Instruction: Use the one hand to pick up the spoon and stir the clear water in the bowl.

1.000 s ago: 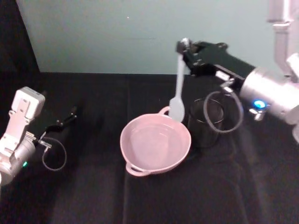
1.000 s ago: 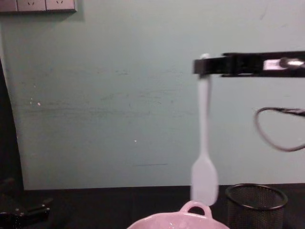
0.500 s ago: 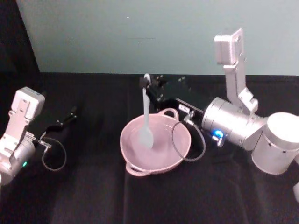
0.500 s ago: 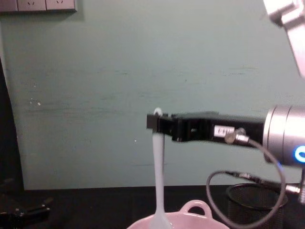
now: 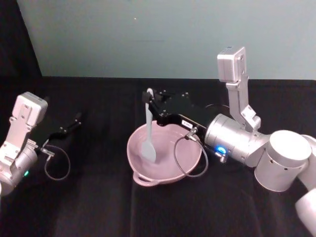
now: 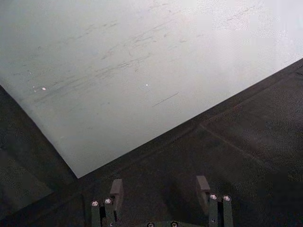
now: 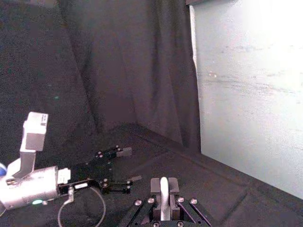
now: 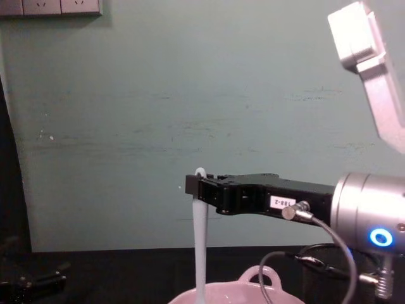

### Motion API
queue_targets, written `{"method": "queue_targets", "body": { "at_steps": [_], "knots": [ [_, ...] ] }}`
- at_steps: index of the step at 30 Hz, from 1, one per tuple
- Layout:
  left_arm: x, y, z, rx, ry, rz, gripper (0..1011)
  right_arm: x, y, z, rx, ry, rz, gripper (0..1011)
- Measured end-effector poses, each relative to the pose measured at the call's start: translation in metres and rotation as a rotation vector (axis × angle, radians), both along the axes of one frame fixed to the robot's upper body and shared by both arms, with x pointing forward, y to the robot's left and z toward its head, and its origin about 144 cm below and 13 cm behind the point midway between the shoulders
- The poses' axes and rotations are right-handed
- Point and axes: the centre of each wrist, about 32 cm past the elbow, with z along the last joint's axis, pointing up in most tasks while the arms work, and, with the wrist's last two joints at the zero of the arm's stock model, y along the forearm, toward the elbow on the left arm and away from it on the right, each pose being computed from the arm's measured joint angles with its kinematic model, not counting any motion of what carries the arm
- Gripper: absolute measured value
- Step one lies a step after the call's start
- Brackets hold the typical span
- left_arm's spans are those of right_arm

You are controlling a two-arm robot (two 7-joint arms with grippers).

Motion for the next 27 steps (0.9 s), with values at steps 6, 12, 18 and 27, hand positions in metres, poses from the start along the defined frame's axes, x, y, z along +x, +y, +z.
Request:
{"method": "queue_targets", "body": {
  "at_steps": [6,12,18,27],
  "knots": [
    [0.0,0.0,0.0,0.0,0.0,0.0,1011,0.017,0.004,-0.007,0.012,0.002,-0.005,108],
    [0.0,0.0,0.0,0.0,0.0,0.0,1011,0.035,0.0,-0.008,0.012,-0.008,-0.044,108],
    [0.0,0.0,0.0,0.0,0.0,0.0,1011,0.041,-0.013,-0.006,0.0,-0.018,-0.096,109],
    [0.0,0.0,0.0,0.0,0.0,0.0,1011,0.031,-0.03,-0.004,-0.012,-0.03,-0.145,108]
  ]
}}
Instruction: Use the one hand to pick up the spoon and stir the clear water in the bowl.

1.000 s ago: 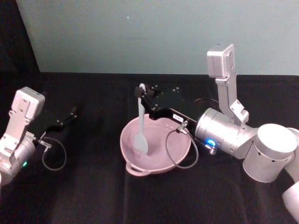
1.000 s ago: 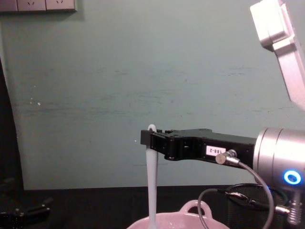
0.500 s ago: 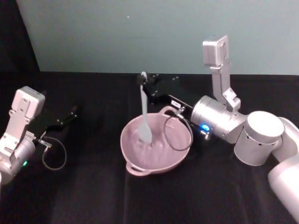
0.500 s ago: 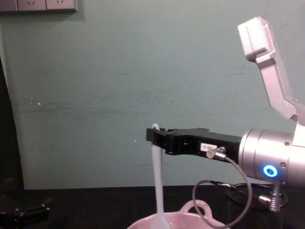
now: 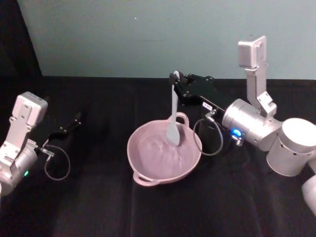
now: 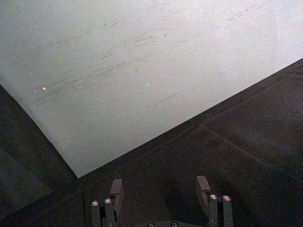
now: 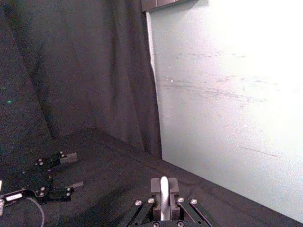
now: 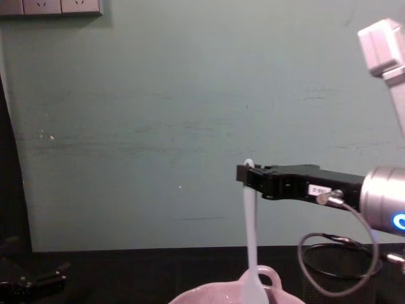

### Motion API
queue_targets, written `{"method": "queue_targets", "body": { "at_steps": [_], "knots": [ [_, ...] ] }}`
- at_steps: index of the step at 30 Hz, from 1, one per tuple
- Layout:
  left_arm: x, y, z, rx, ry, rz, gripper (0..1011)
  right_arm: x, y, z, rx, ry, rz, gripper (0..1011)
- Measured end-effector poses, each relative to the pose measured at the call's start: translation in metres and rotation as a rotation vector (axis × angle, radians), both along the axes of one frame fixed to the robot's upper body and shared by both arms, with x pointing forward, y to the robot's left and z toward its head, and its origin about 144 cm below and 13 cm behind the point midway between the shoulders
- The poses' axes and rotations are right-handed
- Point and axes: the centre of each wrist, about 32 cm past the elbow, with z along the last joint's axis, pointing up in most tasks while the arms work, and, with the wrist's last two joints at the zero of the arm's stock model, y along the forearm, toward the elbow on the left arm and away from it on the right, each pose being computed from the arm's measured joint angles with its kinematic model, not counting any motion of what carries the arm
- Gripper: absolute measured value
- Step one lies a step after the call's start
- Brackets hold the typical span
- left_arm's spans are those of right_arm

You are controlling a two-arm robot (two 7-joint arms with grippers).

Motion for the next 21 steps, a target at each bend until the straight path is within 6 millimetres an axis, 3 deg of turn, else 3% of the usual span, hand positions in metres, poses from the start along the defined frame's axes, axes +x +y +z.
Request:
{"method": "queue_targets", "body": {
  "at_steps": [9,13,21],
  "knots": [
    [0.0,0.0,0.0,0.0,0.0,0.0,1011,-0.027,-0.007,0.005,-0.016,-0.006,0.006,109],
    [0.0,0.0,0.0,0.0,0.0,0.0,1011,-0.041,-0.001,0.005,-0.016,-0.005,0.035,108],
    [0.0,0.0,0.0,0.0,0.0,0.0,1011,-0.052,0.017,-0.001,0.009,0.011,0.093,109]
  ]
}}
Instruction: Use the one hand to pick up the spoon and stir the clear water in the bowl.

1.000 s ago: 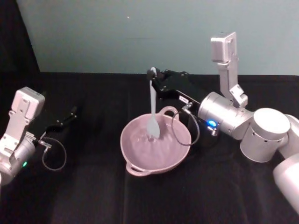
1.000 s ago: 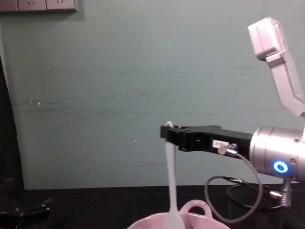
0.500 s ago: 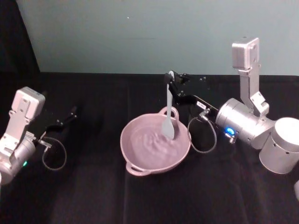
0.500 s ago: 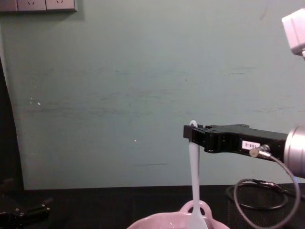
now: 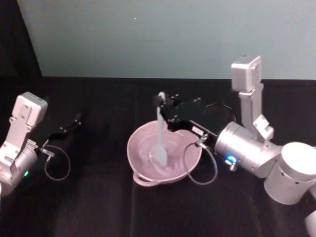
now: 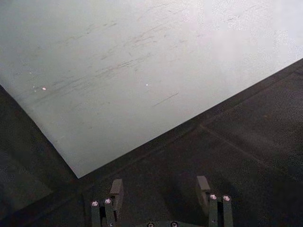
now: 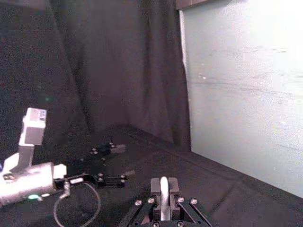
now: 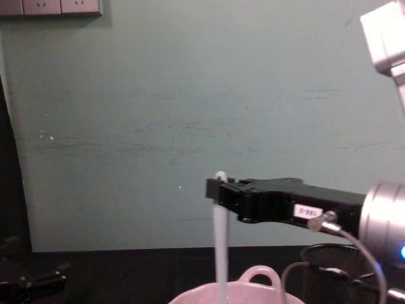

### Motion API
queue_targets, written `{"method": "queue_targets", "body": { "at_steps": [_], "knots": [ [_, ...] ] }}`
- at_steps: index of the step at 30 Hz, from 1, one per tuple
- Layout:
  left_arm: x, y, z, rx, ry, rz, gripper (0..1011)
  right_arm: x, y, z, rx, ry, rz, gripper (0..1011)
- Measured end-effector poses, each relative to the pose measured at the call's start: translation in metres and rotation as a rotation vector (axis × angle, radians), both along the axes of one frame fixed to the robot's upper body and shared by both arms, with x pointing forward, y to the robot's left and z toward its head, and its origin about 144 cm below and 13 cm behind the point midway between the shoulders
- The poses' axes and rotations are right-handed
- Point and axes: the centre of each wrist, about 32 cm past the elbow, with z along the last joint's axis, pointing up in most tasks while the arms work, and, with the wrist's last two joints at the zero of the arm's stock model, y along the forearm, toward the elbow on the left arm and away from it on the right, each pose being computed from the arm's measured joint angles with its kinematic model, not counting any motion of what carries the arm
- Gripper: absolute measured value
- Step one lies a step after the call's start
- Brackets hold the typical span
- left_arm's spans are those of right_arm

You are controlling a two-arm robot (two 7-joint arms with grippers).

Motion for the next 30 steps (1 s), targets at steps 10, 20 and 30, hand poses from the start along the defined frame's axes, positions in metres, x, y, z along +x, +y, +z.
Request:
{"method": "queue_targets", "body": {
  "at_steps": [10,20,30],
  "knots": [
    [0.0,0.0,0.0,0.0,0.0,0.0,1011,0.02,0.022,-0.004,0.026,0.0,0.037,108],
    [0.0,0.0,0.0,0.0,0.0,0.0,1011,0.049,0.019,-0.009,0.047,0.017,-0.018,108],
    [0.0,0.0,0.0,0.0,0.0,0.0,1011,0.049,-0.01,-0.006,0.041,0.011,-0.117,108]
  ]
}}
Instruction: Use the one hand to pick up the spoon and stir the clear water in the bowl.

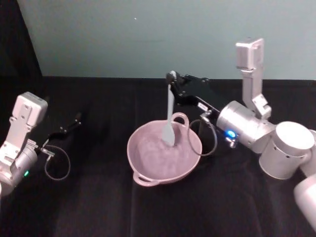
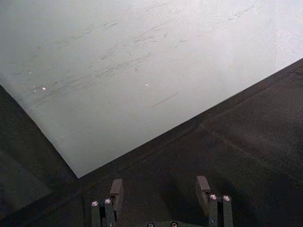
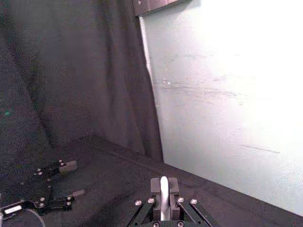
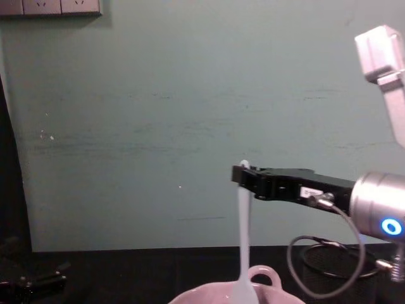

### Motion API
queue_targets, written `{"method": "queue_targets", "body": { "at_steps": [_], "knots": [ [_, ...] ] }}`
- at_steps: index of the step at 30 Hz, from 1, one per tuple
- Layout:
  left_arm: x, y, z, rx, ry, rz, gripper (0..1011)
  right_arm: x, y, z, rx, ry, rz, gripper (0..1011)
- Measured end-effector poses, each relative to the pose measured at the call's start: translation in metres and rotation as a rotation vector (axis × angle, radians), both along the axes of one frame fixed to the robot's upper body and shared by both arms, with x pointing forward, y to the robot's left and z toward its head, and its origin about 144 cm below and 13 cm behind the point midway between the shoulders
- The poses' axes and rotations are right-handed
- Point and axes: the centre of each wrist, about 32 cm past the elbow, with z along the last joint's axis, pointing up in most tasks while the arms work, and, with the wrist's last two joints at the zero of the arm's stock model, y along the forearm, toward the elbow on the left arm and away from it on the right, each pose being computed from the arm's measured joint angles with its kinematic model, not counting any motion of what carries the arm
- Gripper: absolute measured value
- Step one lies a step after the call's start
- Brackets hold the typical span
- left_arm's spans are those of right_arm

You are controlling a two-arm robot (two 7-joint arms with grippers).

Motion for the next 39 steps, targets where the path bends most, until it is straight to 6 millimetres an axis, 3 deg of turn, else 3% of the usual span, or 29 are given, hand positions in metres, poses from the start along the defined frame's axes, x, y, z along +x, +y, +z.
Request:
{"method": "queue_targets", "body": {
  "at_steps": [10,17,22,30,39],
  "knots": [
    [0.0,0.0,0.0,0.0,0.0,0.0,1011,-0.025,-0.011,0.003,-0.012,-0.007,-0.014,109],
    [0.0,0.0,0.0,0.0,0.0,0.0,1011,-0.049,0.0,0.002,-0.011,-0.006,0.033,108],
    [0.0,0.0,0.0,0.0,0.0,0.0,1011,-0.055,0.011,0.0,-0.003,-0.002,0.065,108],
    [0.0,0.0,0.0,0.0,0.0,0.0,1011,-0.043,0.033,-0.001,0.005,-0.008,0.12,109],
    [0.0,0.0,0.0,0.0,0.0,0.0,1011,-0.015,0.039,-0.001,-0.006,-0.011,0.114,108]
  ]
}}
